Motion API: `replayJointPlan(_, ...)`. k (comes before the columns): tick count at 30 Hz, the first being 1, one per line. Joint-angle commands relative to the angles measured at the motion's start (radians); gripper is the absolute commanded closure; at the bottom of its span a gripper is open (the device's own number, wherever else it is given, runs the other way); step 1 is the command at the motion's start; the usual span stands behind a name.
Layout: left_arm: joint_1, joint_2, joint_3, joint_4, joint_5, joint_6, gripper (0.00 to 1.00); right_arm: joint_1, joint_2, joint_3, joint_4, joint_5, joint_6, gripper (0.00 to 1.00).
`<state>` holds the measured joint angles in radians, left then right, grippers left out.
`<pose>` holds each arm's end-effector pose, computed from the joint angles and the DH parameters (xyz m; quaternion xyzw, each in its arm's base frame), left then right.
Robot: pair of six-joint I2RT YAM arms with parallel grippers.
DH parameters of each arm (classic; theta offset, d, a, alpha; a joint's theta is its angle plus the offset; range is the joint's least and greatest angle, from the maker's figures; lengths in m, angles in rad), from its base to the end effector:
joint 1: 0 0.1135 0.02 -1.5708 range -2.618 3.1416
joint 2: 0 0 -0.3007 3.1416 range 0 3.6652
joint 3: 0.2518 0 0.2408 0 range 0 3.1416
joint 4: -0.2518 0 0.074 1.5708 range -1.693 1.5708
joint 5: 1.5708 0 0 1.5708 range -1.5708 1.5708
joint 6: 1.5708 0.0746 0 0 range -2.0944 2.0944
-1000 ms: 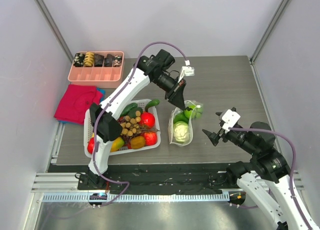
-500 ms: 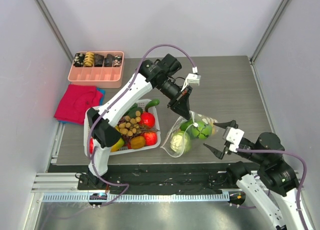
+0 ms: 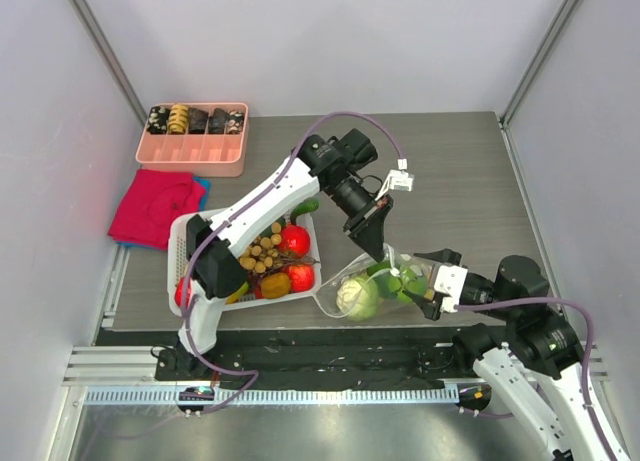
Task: Place the food in the zip-top bag and seal the zipper
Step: Zip the zipper food storage bag at the center of the board.
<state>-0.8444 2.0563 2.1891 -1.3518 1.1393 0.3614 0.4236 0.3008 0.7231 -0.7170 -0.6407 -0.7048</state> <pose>0.2282 -0.3588 0.3710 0.5479 0.6294 -0.5509 0.0161 0.0263 0.0608 0.3140 -0.5662 0.5439 0.1712 0.5952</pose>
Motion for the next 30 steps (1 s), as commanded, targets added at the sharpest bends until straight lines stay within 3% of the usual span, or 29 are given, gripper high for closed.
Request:
replayJointPlan(1, -0.001, 0.056, 0.034, -0.050, -0.019, -0.170, 1.00, 0.004, -0.026, -0.014, -0.012, -0.028, -0.081, 0.21)
replayJointPlan(8, -0.019, 0.102, 0.069, -0.014, -0.030, -0.188, 1.00, 0.004, -0.042, -0.057, 0.042, 0.024, -0.065, 0.26)
replayJointPlan(16, -0.022, 0.053, -0.012, 0.025, -0.050, -0.164, 1.00, 0.003, 0.000, -0.048, 0.094, 0.013, -0.013, 0.65)
replayJointPlan(21, -0.030, 0.048, -0.023, 0.019, -0.076, -0.136, 1.00, 0.003, 0.015, -0.037, 0.145, 0.009, 0.037, 0.63)
replayJointPlan(24, -0.036, 0.045, -0.023, 0.016, -0.082, -0.131, 1.00, 0.004, 0.037, -0.031, 0.149, 0.015, 0.041, 0.67)
replayJointPlan(26, -0.036, 0.047, -0.022, 0.014, -0.084, -0.131, 1.00, 0.003, 0.047, -0.025, 0.148, 0.010, 0.041, 0.79)
replayJointPlan(27, -0.036, 0.045, -0.019, 0.016, -0.088, -0.131, 1.00, 0.003, 0.049, -0.021, 0.145, 0.006, 0.042, 0.93)
replayJointPlan(28, -0.036, 0.042, -0.017, 0.017, -0.093, -0.133, 1.00, 0.004, 0.050, -0.019, 0.143, 0.004, 0.048, 0.99)
replayJointPlan(30, -0.032, 0.031, -0.011, 0.023, -0.101, -0.142, 0.93, 0.003, 0.050, -0.008, 0.136, -0.004, 0.051, 0.99)
